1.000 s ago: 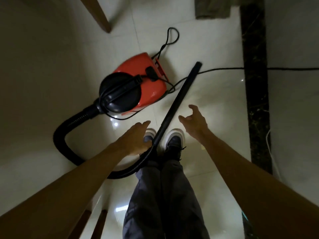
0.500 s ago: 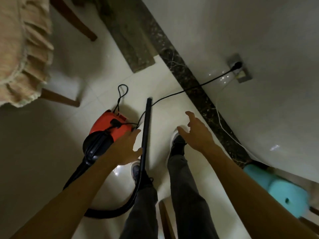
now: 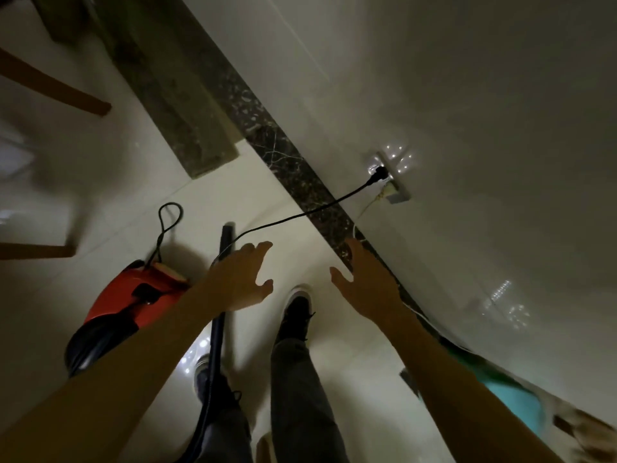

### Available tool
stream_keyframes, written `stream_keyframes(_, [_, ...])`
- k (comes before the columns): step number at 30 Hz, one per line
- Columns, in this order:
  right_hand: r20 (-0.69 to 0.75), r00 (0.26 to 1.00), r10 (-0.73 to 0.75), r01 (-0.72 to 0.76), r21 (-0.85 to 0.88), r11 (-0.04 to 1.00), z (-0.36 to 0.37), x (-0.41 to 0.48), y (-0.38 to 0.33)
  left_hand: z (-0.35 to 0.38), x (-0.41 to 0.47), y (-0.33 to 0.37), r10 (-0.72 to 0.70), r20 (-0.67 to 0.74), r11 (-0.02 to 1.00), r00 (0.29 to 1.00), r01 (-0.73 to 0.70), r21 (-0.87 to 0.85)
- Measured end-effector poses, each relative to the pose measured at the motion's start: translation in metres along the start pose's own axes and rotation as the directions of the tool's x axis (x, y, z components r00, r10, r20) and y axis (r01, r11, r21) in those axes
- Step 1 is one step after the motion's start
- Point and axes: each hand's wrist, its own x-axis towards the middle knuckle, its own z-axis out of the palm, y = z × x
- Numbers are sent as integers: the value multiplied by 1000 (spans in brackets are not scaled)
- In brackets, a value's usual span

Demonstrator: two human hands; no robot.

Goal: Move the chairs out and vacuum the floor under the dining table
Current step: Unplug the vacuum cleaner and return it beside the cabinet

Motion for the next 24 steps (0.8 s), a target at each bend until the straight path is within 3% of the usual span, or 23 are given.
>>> stream_keyframes(12, [-133,984,117,-84,231,969,-47,78,11,-4,117,68,154,-69,986,986,-158,-54])
stream_keyframes(20, [-237,923,302,-182,422,888,-38,110,0,1,156,66,273,97,952,957,-255,-167])
stream_keyframes(24, [-257,901,351,-179,516,838,-32,121,-6,3,162,62,315,6,921,949,-304,-243])
